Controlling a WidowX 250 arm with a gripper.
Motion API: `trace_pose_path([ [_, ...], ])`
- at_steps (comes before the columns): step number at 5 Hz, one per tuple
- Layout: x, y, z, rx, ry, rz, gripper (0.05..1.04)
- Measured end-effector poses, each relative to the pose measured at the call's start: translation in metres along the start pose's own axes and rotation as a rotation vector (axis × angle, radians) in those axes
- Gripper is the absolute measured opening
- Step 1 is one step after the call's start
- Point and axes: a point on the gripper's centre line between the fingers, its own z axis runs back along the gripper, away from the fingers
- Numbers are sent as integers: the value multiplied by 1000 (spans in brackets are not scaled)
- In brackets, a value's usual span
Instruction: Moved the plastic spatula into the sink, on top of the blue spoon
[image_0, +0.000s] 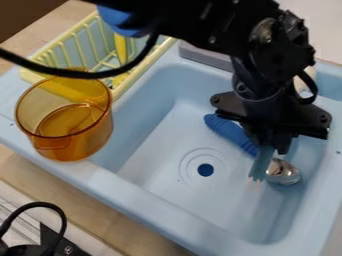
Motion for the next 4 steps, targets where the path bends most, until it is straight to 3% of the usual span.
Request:
trace_pose_path([
  [1,-4,3,-8,-4,19,-4,274],
  [3,-9,11,-15,21,3,8,832],
  [4,-6,11,-6,17,-19,18,1014],
])
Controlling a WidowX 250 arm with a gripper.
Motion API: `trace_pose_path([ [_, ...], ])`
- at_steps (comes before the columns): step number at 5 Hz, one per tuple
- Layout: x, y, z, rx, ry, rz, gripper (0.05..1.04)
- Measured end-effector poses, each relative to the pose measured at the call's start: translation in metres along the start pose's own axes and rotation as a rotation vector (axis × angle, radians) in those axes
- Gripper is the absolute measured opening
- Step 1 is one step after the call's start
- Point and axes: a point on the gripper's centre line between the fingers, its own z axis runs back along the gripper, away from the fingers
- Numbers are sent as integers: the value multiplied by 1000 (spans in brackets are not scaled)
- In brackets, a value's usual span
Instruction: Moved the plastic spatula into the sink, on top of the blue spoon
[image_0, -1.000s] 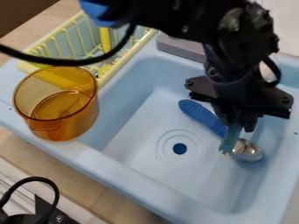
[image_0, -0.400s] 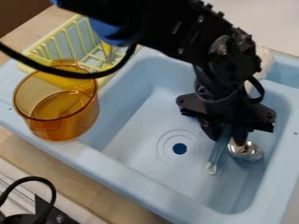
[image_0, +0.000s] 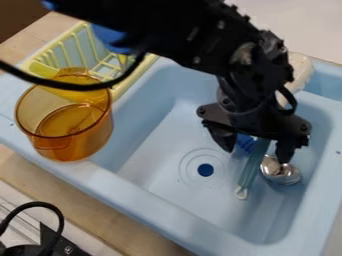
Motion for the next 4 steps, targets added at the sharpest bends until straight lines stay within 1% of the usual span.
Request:
trace_pose_path([
  [1,3,2,10,-2,-14,2,1007],
  [2,5,6,18,35,-4,9,1004],
  [3,15,13,30,138,42,-11,1004],
  [4,11,27,36,226,99,-9,1004],
])
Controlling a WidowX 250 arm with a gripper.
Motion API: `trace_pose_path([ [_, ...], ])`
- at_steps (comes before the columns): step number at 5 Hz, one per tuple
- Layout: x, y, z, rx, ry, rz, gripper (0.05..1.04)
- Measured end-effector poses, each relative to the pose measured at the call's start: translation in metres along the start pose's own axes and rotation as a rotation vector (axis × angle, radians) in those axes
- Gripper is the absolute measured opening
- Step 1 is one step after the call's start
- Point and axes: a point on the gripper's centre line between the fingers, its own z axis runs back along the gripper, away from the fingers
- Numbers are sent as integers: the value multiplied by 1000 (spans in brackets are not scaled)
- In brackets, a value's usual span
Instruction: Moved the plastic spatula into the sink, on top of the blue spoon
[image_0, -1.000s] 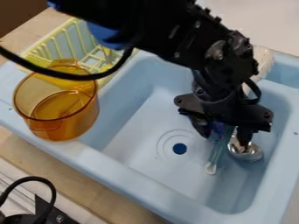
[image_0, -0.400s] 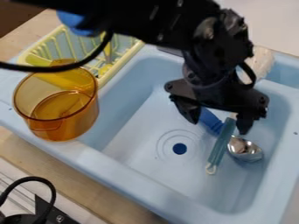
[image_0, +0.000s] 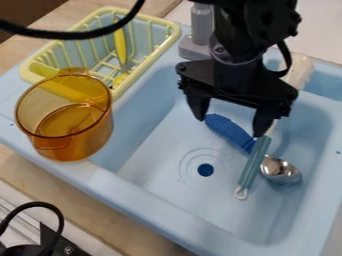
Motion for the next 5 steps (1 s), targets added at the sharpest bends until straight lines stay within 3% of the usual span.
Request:
trace_pose_path([
  [1,3,10,1,4,9,29,1004],
  [2,3,25,2,-25,35,56,1004],
  [3,0,29,3,-61,49,26,1004],
  [5,-15,25,25,-125,17,-113,1004],
])
